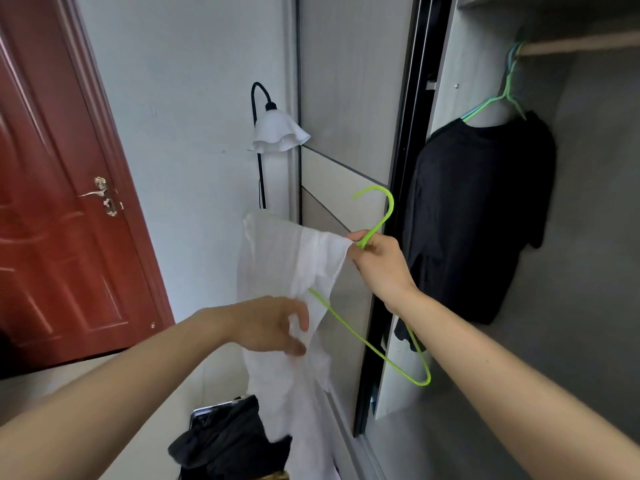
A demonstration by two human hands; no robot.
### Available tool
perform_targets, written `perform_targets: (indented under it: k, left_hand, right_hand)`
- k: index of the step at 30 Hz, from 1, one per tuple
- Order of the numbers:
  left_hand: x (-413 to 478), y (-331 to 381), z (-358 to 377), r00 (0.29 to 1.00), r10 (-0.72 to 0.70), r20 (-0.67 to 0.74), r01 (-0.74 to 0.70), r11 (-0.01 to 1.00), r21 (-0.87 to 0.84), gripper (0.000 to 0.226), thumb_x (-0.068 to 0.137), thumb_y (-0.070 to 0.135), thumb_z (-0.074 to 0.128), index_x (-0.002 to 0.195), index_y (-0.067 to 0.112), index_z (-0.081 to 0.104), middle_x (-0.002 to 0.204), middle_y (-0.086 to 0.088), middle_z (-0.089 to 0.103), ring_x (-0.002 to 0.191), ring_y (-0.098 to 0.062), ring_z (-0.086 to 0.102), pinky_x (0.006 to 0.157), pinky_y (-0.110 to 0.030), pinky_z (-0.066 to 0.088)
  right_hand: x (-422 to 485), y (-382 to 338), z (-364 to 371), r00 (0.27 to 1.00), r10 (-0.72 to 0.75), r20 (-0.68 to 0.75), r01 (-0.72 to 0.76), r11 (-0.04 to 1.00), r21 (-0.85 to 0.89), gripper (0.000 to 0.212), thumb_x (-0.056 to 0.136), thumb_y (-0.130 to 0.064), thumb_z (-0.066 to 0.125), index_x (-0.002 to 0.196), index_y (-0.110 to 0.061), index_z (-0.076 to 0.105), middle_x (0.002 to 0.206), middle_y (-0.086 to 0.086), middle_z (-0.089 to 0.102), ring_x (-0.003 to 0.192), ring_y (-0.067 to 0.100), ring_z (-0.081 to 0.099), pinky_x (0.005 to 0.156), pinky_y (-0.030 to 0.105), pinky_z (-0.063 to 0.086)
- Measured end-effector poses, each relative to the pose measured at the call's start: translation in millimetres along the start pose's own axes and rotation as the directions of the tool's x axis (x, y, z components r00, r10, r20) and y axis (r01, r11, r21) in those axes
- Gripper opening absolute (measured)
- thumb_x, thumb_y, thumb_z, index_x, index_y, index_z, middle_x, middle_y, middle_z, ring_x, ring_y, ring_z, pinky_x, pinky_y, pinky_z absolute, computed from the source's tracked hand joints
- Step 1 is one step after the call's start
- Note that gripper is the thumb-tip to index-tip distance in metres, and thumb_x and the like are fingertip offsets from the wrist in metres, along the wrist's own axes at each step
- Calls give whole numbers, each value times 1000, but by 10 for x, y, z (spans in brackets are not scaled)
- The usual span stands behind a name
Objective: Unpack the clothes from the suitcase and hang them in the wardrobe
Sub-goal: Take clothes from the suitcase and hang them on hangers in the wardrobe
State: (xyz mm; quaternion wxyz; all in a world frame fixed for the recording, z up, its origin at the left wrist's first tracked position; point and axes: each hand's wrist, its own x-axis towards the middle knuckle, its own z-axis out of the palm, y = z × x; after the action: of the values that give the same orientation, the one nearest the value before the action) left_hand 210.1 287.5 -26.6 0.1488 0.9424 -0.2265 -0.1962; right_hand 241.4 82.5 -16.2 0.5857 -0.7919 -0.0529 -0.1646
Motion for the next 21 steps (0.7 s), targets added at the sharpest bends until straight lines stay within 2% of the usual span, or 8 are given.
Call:
perform_targets:
  k: [2,3,4,6,8,11,16,21]
  left_hand:
    - [-44,-39,-43,983,-52,174,43,998,50,8,83,42,69,87,38,64,75,23,60,79,0,59,77,-20,47]
    - [-27,-79,-81,994,-32,104,25,997,72,9,84,39,68,77,36,64,75,23,59,80,-2,60,77,-21,46]
    - [-13,-110,-136,996,-1,-85,7,998,61,15,86,35,67,72,35,60,76,21,58,81,-5,59,76,-23,44]
    - [72,-174,-264,815,24,-579,-9,1000,29,8,85,26,64,88,31,58,91,12,58,96,-16,56,79,-29,43]
    - [159,-177,-337,644,110,-757,60,979,193,44,81,19,62,124,23,53,122,2,53,119,-23,43,92,-39,38]
    - [268,-128,-350,720,183,-670,90,932,351,29,87,14,50,113,21,60,114,2,60,119,-23,48,101,-38,25]
    - [295,-212,-437,660,214,-720,55,942,330,15,90,14,45,89,14,59,86,-4,60,88,-30,56,65,-32,37]
    - [190,-211,-595,562,290,-775,-76,951,300,23,81,23,38,76,9,56,66,-1,50,67,-28,50,55,-34,41]
  right_hand:
    - [15,-6,26,1000,-10,19,11,999,-30,14,89,-16,62,85,-23,73,50,-22,54,49,-1,47,56,19,33]
    - [14,-11,22,999,-6,32,7,999,-44,13,89,-17,63,84,-23,74,50,-22,55,49,-1,47,56,19,33]
    - [-2,-23,15,999,-3,54,6,998,-57,13,88,-18,64,84,-24,75,50,-22,55,50,-1,48,55,18,33]
    - [-53,-65,6,993,12,114,-4,998,-69,16,88,-16,64,79,-26,73,50,-23,56,51,-3,50,55,16,33]
    - [-133,-132,49,983,44,179,-37,998,-42,20,89,-11,63,76,-24,70,46,-20,54,46,-4,49,52,15,33]
    - [-256,-231,128,953,128,274,-153,986,73,14,92,-4,58,83,-10,67,52,-4,50,44,7,42,40,17,34]
    - [-255,-260,-114,746,246,619,-473,850,232,18,98,-13,46,104,-6,63,82,14,68,68,24,67,51,30,54]
    - [-279,212,-112,739,378,557,-397,913,-93,28,95,-5,52,122,-2,58,94,12,67,73,19,64,64,30,56]
